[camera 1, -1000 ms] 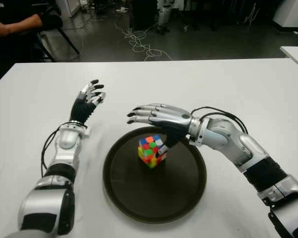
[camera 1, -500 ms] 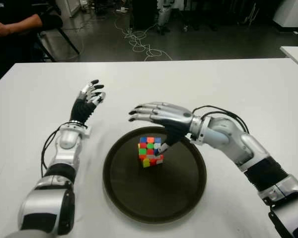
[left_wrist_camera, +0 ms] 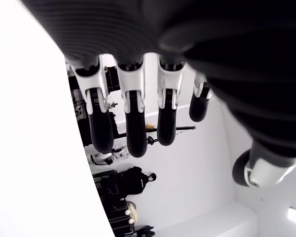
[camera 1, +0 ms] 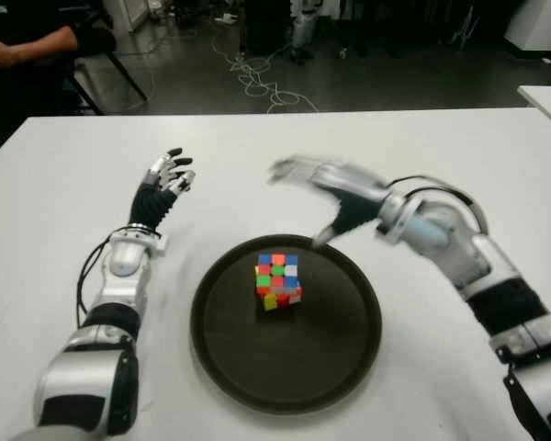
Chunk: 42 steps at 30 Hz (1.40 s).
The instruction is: Pick up the Rubik's Cube and put it in the plate
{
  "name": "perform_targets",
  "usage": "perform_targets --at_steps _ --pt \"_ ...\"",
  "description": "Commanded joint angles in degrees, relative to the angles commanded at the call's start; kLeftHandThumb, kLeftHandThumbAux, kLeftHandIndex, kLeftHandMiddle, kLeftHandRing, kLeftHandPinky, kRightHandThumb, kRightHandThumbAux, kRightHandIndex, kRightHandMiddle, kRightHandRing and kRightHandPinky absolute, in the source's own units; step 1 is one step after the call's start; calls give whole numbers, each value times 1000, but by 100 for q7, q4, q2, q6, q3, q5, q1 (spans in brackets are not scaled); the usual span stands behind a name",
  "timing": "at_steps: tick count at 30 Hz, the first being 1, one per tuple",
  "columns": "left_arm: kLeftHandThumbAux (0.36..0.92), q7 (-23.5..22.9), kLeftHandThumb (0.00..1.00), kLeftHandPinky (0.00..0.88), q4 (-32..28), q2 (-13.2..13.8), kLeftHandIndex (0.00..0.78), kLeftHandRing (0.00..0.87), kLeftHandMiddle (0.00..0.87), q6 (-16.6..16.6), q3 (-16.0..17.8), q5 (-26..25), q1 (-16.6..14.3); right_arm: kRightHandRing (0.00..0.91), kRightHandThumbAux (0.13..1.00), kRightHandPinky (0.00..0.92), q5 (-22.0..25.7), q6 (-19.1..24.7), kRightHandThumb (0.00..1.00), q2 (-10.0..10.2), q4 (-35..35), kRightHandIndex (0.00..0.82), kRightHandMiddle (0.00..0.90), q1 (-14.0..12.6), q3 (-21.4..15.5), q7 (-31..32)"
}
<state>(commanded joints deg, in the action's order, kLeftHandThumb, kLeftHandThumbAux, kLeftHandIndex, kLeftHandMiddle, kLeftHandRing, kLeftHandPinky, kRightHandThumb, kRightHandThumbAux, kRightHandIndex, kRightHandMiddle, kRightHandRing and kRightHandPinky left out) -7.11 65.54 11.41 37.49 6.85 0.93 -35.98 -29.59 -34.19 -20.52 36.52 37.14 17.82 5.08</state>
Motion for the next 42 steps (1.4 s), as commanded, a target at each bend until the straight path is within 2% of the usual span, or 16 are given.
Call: perform_targets --at_steps 4,7,12,17,19,24,27,34,42 --pt "496 50 45 311 -31 3 150 266 234 -3 -16 30 14 87 755 120 476 -24 0 418 1901 23 77 256 -418 -685" --pt "507 78 45 318 -46 6 140 261 226 -6 -21 49 16 146 767 192 886 162 0 609 2721 63 122 369 -808 -872" --pt "524 59 51 321 -48 -4 124 253 215 18 -8 40 21 226 758 282 1822 918 0 1023 3218 118 187 588 -1675 -874" --pt "543 -12 44 315 -79 -16 128 248 213 6 6 -5 22 285 796 348 2581 1845 0 1222 3475 168 240 954 -2369 -830" --pt "549 -16 41 319 -97 -21 132 254 220 -11 4 -8 19 306 827 364 2740 2102 0 1297 3542 208 263 1068 -2523 -934" --pt "545 12 48 315 -98 -21 135 262 228 -23 -6 11 17 342 880 395 2716 2183 9 1448 3574 264 299 1145 -2497 -1157" --pt "534 16 44 309 -74 -15 135 256 221 -29 -9 17 10 364 875 413 2556 1949 31 1531 3444 271 318 1018 -2333 -1210" --pt "530 -11 41 317 -64 -6 125 249 210 -34 -3 1 -3 381 844 425 2450 1720 42 1525 3452 268 334 961 -2210 -1098" --pt "521 -6 36 311 -50 7 118 244 205 -13 -13 19 3 397 820 442 2404 1799 36 1501 3534 266 345 1011 -2180 -1057"
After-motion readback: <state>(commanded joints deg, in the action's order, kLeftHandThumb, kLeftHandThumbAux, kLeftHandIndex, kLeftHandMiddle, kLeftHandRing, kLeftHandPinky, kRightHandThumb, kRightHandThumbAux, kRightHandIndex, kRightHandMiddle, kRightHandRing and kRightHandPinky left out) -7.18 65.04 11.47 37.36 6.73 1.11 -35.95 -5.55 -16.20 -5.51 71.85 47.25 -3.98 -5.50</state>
